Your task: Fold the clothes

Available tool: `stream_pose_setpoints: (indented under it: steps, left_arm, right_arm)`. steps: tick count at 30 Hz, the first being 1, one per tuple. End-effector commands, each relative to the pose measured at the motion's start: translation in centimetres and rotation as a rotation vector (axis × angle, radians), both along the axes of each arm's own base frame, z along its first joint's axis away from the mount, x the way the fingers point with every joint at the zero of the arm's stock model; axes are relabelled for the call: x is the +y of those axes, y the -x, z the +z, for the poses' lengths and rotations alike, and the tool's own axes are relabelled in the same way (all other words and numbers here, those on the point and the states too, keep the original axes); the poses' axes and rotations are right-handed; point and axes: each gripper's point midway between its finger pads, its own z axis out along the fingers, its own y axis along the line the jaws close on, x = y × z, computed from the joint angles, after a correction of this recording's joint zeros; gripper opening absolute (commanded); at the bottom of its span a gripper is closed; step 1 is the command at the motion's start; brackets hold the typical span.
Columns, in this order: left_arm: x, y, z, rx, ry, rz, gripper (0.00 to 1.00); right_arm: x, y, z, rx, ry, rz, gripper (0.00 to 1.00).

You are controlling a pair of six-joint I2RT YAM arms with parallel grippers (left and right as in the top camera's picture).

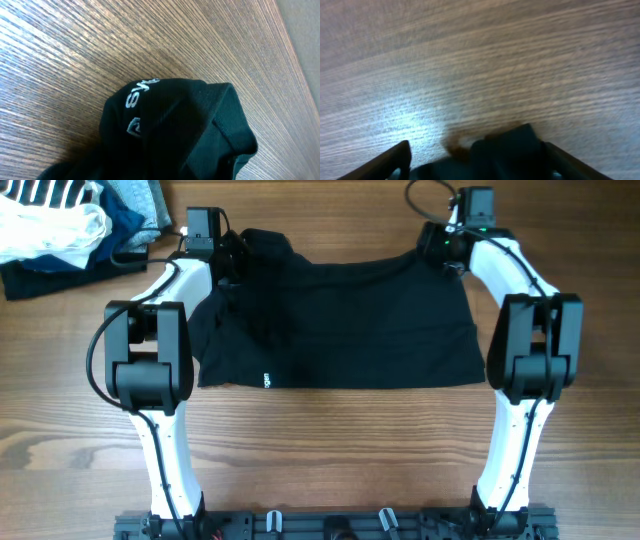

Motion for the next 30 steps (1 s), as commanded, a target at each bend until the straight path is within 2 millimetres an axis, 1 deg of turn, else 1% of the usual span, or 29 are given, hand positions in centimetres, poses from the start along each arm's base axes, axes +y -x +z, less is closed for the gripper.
stream_pose_setpoints:
  steps: [1,3,5,7,8,10,13,15,17,21,24,26,30]
  left_arm:
    - [0.5,0.6,-2.1,0.048,-0.018,0.011,0.09]
    - [0.5,0.6,-2.1,0.048,-0.019,0.011,0.06]
    - [0.5,0.6,-2.1,0.048,-0.019,0.011,0.06]
    - [0.5,0.6,-2.1,0.048,-0.018,0.011,0.06]
    - [0.5,0.6,-2.1,0.048,-0.019,0.012,0.04]
    - [0.7,0.4,-2.0,0.043,-0.018,0.015,0.04]
    - [0.9,0.3,-1.6,0.032,-0.024,0.007,0.04]
    - [0.6,0.2,-1.0,0.007,-0.051,-0.05,0.04]
    - [0.2,0.1,0.1,-0.024,-0.068,-0.113,0.04]
    - [0.1,0.1,2.5,-0.06,-0.081,-0.137,0.04]
    - [0.1,0.1,5.4,-0.107,-0.113,-0.173,0.04]
    - [0.1,0.5,7.4,-0.128,-0.128,-0.189,0.04]
    - [0.2,1.5,10.0,-0.136,-0.141,-0.204,0.04]
  right_arm:
    - [-1.7,0.4,-1.6,0.039,0.1,-0.051,0.63]
    - [-1.8,0.5,-1.7,0.047,0.101,-0.054,0.58]
    - [-2.1,0.6,-1.7,0.051,0.101,-0.059,0.47]
    - [-2.4,0.7,-1.8,0.057,0.101,-0.084,0.32]
    - [-2.7,0.8,-1.8,0.06,0.106,-0.1,0.24]
    - [-3.5,1.0,-1.9,0.067,0.122,-0.14,0.06]
    - [-3.7,1.1,-1.9,0.071,0.127,-0.144,0.04]
    - [-3.9,1.1,-1.8,0.072,0.136,-0.149,0.04]
    - [-4.0,1.1,-1.5,0.077,0.14,-0.151,0.04]
    - [-4.4,1.3,-0.6,0.075,0.145,-0.191,0.04]
    - [-4.7,1.3,0.8,0.057,0.141,-0.213,0.04]
    - [-4.7,1.2,2.3,0.037,0.139,-0.216,0.04]
    - [-4.7,1.7,4.9,0.022,0.137,-0.218,0.04]
